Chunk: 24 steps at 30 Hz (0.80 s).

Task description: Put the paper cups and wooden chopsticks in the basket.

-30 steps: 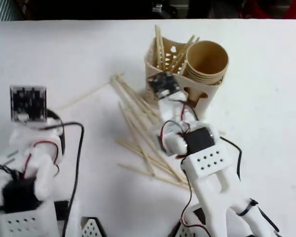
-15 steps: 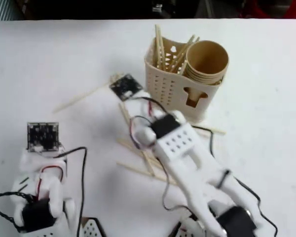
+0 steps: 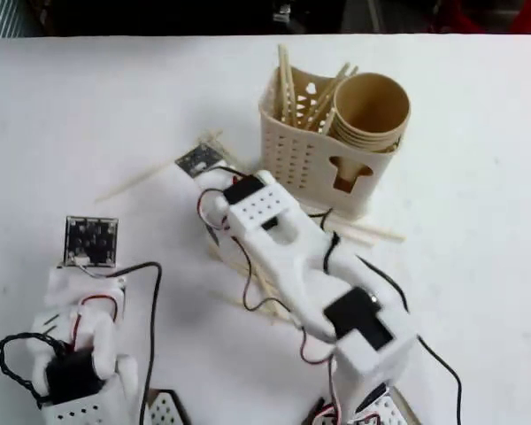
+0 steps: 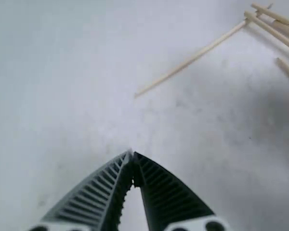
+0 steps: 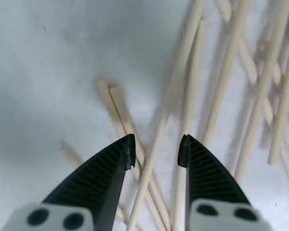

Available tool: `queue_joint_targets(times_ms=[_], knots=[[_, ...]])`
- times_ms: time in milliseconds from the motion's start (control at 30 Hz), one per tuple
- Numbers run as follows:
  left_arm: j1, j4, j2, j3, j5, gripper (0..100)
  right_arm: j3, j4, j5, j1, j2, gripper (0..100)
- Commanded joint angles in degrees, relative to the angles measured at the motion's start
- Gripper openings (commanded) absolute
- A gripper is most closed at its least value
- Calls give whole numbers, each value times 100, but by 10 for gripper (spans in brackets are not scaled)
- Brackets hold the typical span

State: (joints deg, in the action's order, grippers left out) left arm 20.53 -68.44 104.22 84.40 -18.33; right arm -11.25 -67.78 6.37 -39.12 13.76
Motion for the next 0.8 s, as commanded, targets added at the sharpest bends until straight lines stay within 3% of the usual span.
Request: queue_joint_targets(times_ms=[0, 267, 767], knots=[[40, 132, 48, 0, -44, 24, 484, -4, 53, 13, 268, 162], [40, 132, 48, 0, -53, 24, 800, -13, 62, 382, 602, 165], [40, 123, 48, 0, -62, 24, 941, -374, 325, 356, 488, 194]])
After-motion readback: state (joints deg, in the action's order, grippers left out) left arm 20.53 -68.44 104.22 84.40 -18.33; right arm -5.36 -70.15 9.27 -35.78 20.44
